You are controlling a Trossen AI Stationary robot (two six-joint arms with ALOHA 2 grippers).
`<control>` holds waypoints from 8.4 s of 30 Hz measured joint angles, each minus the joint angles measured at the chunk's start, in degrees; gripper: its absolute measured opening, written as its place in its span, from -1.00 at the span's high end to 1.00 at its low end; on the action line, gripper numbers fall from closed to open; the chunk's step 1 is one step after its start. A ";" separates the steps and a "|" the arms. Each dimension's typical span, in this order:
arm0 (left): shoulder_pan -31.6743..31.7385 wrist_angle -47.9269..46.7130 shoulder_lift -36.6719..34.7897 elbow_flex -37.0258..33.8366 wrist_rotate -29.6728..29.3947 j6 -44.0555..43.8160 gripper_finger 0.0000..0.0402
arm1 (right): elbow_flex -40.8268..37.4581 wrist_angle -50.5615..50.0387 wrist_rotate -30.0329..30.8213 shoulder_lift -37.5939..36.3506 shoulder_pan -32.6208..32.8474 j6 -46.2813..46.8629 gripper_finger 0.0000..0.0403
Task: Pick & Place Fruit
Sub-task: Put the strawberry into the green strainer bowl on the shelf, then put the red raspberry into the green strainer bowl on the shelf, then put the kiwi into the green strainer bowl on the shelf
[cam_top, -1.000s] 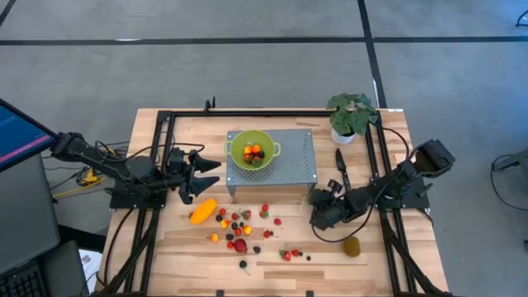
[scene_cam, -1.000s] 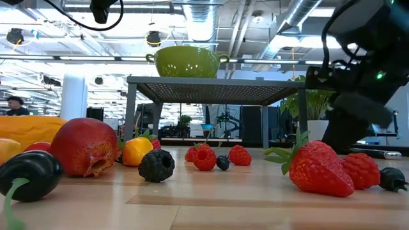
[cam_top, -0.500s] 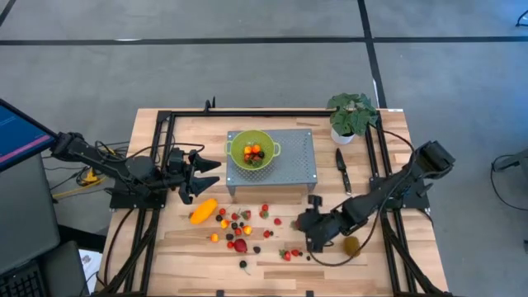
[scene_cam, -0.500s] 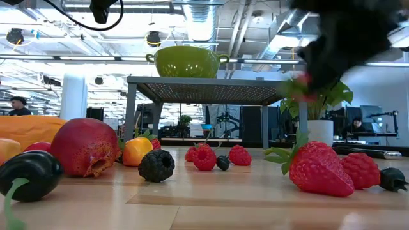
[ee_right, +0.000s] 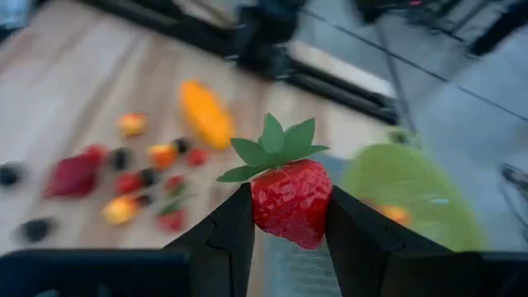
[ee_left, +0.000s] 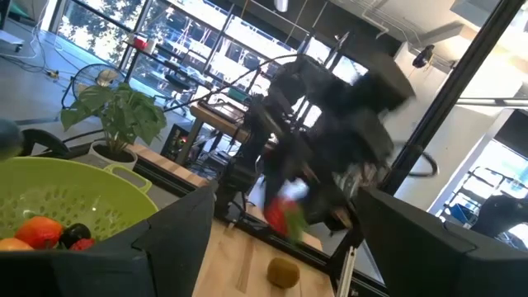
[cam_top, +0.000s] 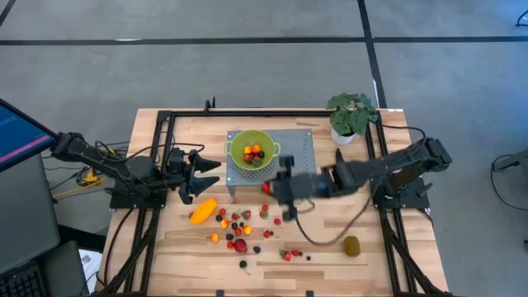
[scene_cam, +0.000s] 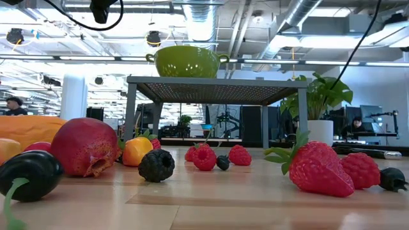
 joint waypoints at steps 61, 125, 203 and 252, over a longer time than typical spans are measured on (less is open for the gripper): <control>-0.02 0.00 0.02 0.00 0.01 0.00 -0.45 | 18.81 -29.59 -13.51 5.16 -8.48 12.04 -0.14; 0.00 0.00 0.01 0.00 0.01 0.00 -0.45 | -28.51 20.23 -8.75 5.75 6.16 31.70 0.12; -0.01 1.51 0.02 0.02 0.00 0.00 -0.45 | 28.21 -21.57 -7.17 19.39 -13.15 -4.22 0.54; -0.01 1.85 0.00 0.02 0.00 0.00 -0.45 | 28.30 -36.55 -16.61 13.35 -18.59 10.81 -0.04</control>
